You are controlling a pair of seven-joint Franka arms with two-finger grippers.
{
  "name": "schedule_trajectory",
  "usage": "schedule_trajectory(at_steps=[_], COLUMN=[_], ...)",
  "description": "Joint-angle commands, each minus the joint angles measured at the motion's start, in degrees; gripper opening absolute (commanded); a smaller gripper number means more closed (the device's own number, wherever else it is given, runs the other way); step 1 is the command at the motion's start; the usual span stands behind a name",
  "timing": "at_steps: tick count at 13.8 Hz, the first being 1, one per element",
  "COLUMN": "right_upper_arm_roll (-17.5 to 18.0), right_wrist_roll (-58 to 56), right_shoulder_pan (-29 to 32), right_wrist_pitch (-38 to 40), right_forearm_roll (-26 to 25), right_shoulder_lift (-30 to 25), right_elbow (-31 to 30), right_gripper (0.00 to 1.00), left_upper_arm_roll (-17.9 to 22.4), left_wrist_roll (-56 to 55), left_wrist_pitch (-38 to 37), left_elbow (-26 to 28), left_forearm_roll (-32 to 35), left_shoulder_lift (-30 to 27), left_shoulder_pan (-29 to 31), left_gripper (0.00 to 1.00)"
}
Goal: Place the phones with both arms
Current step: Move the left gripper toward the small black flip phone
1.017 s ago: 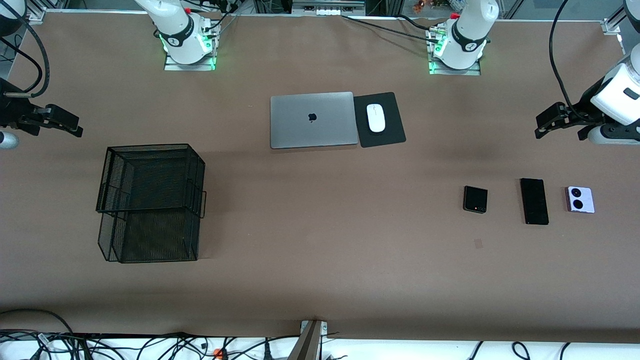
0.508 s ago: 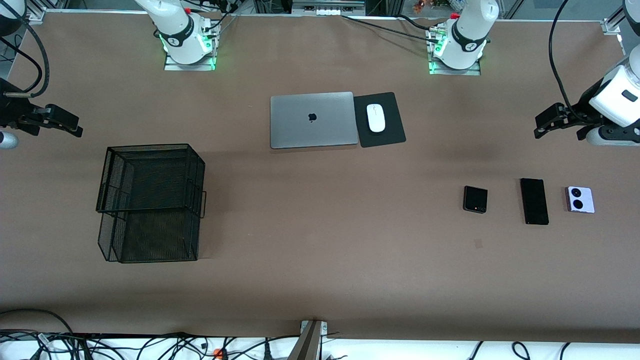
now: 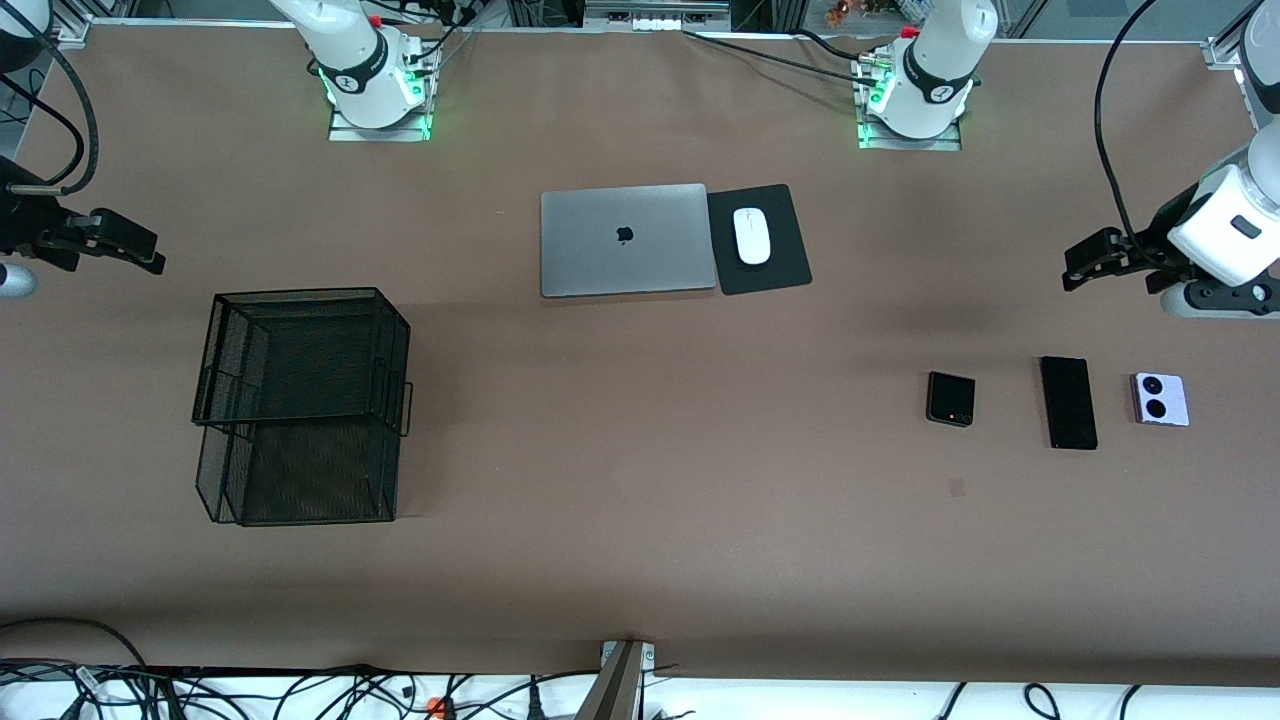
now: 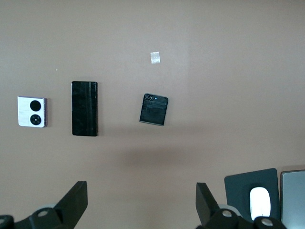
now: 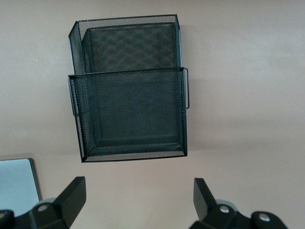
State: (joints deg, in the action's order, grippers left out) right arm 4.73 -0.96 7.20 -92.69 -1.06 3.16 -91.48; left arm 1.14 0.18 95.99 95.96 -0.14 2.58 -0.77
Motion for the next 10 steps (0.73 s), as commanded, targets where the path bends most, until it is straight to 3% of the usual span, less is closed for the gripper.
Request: schedule_trajectory(at_steps=[1, 4, 6, 10], right_upper_arm_roll=[0.10, 0.10, 0.10, 0.10], right_wrist_roll=[-0.62, -0.62, -0.62, -0.62], right_shoulder_pan=[0.27, 0.19, 0.19, 0.27], right_wrist_pitch=[0.23, 0.23, 0.32, 0.32], right_forearm_roll=[-0.26, -0.26, -0.26, -0.26], right_shoulder_lift=[-0.26, -0.26, -0.26, -0.26], right_elbow=[0.51, 0.51, 0.51, 0.51], right_gripper=[1.00, 1.00, 1.00, 1.00], left_upper_arm_roll=[0.35, 0.26, 0.18, 0.18], left_wrist_roll=[0.35, 2.36, 2.46, 5.17], left_wrist_pitch=[-4.39, -5.81, -4.77, 6.29], left_elbow=[-5.35, -3.69, -3.33, -2.98], left_forearm_roll=[-0.47, -0.30, -0.30, -0.30], left_shoulder_lift=[4.01, 4.36, 7.59, 16.38], left_shoulder_pan=[1.03, 1.48, 1.48, 2.61], left_gripper=[1.00, 1.00, 1.00, 1.00])
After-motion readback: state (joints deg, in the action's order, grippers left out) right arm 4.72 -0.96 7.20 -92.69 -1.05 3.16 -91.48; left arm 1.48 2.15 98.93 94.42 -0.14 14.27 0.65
